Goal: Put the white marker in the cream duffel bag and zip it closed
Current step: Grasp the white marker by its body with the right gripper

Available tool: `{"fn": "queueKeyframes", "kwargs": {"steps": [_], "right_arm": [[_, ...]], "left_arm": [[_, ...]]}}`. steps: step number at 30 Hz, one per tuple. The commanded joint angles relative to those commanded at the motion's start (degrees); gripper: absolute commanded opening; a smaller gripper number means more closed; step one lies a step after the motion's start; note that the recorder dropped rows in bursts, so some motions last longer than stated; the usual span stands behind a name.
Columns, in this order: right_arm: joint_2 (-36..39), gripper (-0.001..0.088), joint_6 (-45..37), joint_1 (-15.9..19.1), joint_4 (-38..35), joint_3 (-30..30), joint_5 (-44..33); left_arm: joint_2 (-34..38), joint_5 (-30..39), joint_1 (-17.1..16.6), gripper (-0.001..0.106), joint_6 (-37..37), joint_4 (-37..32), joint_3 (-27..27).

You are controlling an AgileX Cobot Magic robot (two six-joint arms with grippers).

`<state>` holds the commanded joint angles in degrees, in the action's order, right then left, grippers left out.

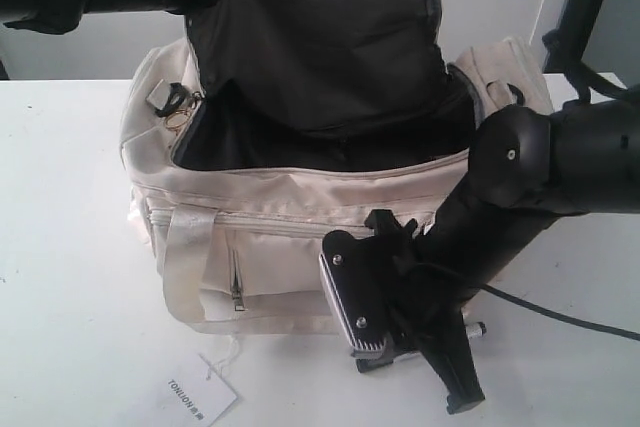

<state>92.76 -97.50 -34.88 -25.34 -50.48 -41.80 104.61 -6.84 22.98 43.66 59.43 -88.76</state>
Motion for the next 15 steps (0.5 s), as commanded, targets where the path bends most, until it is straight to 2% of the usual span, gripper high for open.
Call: {"fn": "queueKeyframes", "kwargs": {"steps": [4, 15], "right_arm": [[0.85, 0.0244, 0.00, -1.22, 3.88, 0.00, -0.14], [6.04, 0.0244, 0.00, -1.37, 14.63, 0.00, 5.29]], "left_arm": [[0.00, 0.00, 0.00, 0.000, 0.00, 0.00, 0.00], [0.00, 0.00, 0.00, 0.000, 0.00, 0.00, 0.00]]}}
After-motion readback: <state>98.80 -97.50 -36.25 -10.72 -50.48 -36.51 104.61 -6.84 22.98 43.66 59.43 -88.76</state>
